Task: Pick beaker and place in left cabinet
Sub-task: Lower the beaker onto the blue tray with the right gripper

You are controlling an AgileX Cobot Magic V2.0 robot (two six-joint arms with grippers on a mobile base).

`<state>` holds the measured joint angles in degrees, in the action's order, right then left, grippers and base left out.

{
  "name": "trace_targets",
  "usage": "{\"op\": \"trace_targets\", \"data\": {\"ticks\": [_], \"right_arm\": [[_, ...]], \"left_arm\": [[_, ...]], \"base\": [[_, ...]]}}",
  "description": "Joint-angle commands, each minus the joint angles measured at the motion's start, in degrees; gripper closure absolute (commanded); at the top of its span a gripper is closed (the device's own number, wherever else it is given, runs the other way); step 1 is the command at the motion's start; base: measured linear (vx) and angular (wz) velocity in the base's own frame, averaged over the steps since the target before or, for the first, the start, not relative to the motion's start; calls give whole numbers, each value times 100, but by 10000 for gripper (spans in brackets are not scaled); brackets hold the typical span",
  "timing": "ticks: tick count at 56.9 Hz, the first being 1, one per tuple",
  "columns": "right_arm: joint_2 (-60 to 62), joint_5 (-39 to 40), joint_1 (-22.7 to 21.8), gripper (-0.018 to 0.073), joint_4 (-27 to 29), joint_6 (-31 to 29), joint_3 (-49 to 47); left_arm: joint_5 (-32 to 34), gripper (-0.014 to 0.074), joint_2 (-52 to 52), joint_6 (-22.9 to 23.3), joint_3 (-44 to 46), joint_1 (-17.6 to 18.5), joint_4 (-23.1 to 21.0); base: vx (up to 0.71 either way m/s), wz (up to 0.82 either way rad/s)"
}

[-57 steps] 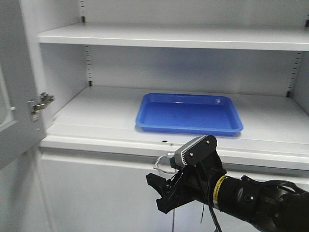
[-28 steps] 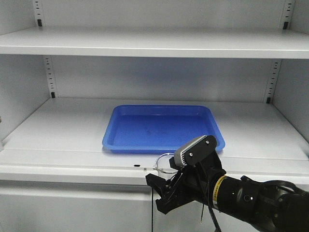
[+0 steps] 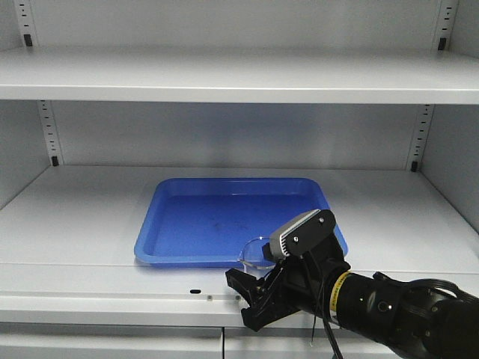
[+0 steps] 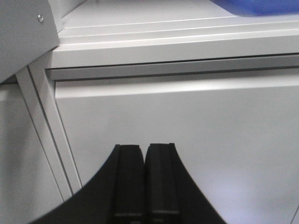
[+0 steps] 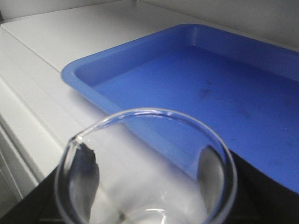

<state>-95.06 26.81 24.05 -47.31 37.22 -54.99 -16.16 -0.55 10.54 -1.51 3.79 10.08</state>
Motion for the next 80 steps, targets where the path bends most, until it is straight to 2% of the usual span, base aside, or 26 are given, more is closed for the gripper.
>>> {"op": "trace_targets", "data": {"ticks": [1, 16, 23, 39, 55, 65, 72, 80], "right_arm": [[270, 399, -18, 384, 117, 12, -164], [270, 385, -18, 384, 117, -7, -164], [270, 329, -18, 384, 323, -144, -300], [-196, -261, -18, 384, 1111, -720, -1430], [-1438, -385, -18, 380, 1124, -821, -2565], [-1853, -410, -18, 373, 1132, -816, -2925], [-1895, -490, -18, 344, 1332, -816, -2919], [-1895, -550, -18, 241, 1483, -816, -2919]], "left_arm": [[478, 593, -101, 20, 54, 42, -11], [478, 593, -101, 20, 54, 42, -11], [478, 593, -101, 20, 54, 42, -11], [478, 593, -101, 20, 54, 42, -11], [478, 593, -101, 20, 54, 42, -11], [478, 593, -101, 20, 54, 42, -11], [478, 593, -101, 20, 54, 42, -11], [478, 593, -101, 20, 54, 42, -11]], "base": [[10, -3], [7, -2], [1, -1], [0, 0], [0, 0], [0, 0], [0, 0], [0, 0]]}}
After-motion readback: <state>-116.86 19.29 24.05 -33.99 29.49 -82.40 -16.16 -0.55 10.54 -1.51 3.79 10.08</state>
